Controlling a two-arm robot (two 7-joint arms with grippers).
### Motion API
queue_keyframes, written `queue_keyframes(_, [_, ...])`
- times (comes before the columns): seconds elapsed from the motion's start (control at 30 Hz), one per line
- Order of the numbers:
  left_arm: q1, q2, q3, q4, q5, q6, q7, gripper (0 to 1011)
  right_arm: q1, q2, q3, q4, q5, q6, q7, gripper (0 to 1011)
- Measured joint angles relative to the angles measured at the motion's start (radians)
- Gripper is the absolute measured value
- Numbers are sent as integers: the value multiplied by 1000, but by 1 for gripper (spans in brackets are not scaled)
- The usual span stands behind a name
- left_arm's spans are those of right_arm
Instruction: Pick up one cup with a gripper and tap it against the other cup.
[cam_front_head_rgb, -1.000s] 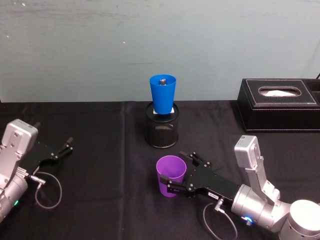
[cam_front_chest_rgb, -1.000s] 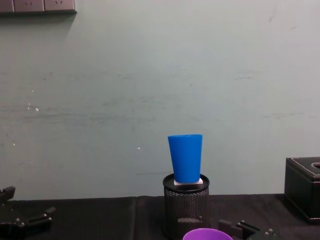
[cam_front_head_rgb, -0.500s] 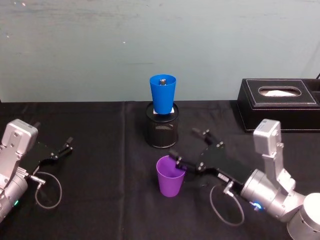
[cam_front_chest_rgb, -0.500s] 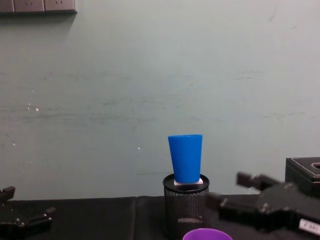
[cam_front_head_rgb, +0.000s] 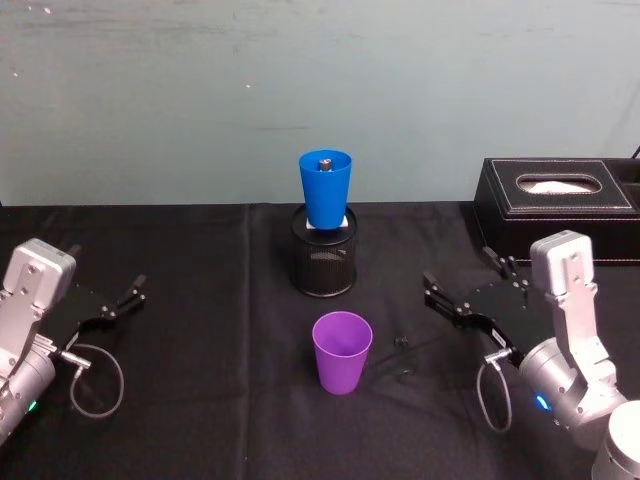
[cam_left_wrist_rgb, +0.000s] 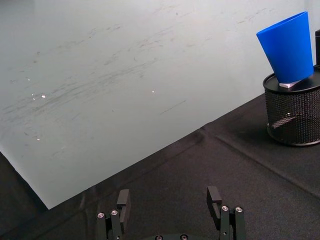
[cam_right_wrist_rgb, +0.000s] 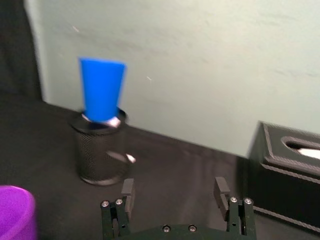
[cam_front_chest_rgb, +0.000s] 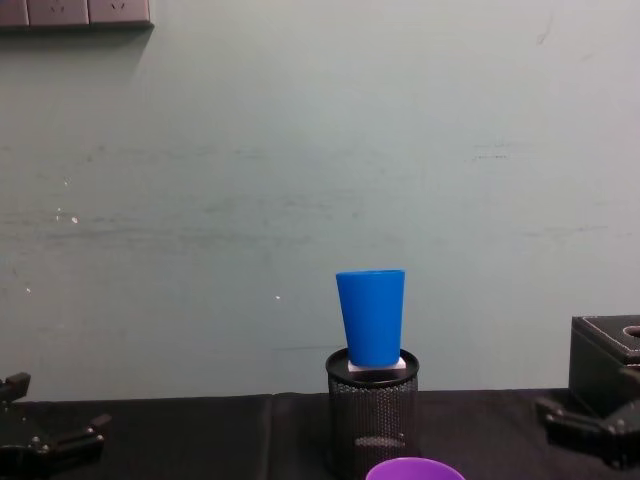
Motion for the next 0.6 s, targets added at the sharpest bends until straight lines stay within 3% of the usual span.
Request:
queue_keyframes(0.1, [0, 0, 0, 0, 0, 0, 0, 1000, -1, -16, 2, 10, -37, 37, -46, 1000])
queue_keyframes(0.23, [0, 0, 0, 0, 0, 0, 0, 1000, 0, -29, 5, 22, -55, 49, -58, 1000])
queue_keyframes(0.6, [0, 0, 0, 0, 0, 0, 0, 1000, 1, -31, 6, 25, -58, 48, -56, 1000])
